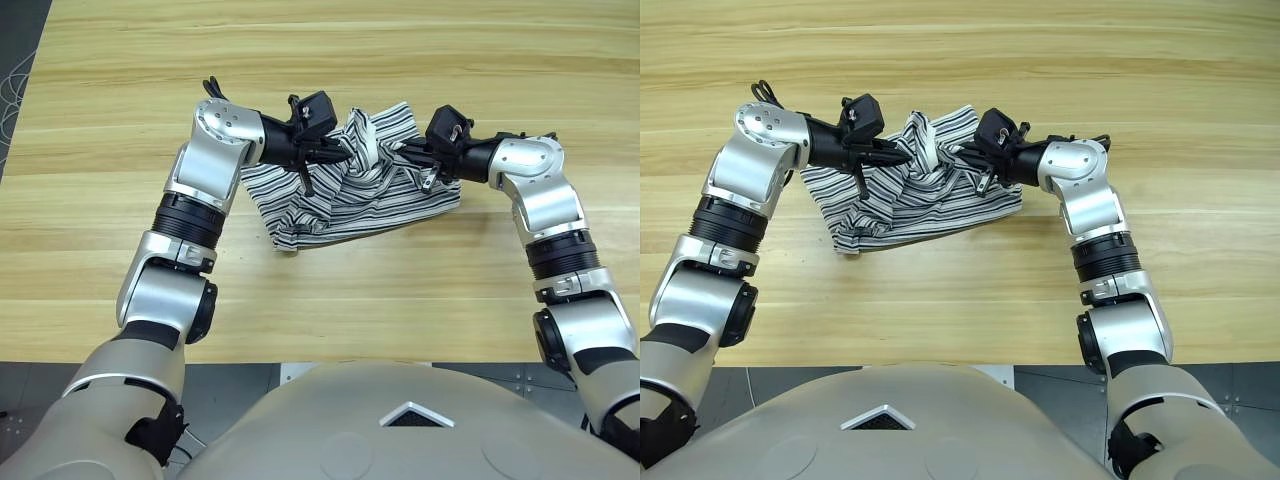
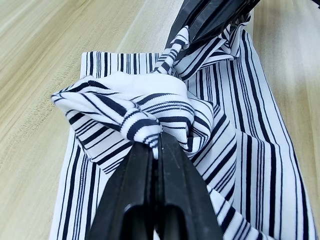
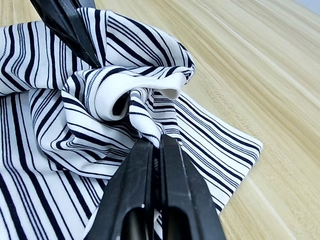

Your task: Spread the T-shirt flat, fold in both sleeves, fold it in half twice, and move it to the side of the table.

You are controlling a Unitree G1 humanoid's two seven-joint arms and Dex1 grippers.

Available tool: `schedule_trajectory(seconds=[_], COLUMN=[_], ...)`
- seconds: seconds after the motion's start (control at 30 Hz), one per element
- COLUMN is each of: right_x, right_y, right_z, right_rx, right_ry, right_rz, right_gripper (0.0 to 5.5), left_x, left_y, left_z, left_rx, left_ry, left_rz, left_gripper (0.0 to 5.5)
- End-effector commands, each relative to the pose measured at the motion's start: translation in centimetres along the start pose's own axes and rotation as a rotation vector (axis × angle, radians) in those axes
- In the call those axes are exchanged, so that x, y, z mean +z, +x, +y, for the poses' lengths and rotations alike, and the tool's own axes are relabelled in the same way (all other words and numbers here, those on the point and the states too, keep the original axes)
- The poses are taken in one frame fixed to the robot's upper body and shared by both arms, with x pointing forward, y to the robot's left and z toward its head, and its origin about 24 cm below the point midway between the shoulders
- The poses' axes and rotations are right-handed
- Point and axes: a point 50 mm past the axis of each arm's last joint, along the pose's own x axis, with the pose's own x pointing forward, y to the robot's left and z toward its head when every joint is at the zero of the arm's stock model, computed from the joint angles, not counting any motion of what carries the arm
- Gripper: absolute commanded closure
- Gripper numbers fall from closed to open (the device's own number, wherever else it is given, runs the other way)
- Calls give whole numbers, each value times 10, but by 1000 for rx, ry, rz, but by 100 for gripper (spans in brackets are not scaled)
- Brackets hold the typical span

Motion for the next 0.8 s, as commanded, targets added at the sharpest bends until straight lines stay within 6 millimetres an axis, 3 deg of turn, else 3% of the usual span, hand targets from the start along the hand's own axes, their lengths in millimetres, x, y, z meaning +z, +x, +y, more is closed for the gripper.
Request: schedule_trajectory(seconds=[0.03, 0.8], right_x=[5, 4], right_y=[-2, 0], right_z=[-4, -4], right_rx=[-6, -8], right_ry=[-16, -14], right_rz=[0, 0], right_gripper=[536, 536], left_x=[10, 7], left_y=[-3, -2], left_z=[4, 3], left_rx=[8, 12], left_ry=[34, 18], left_rz=[-8, -17], left_gripper=[540, 540])
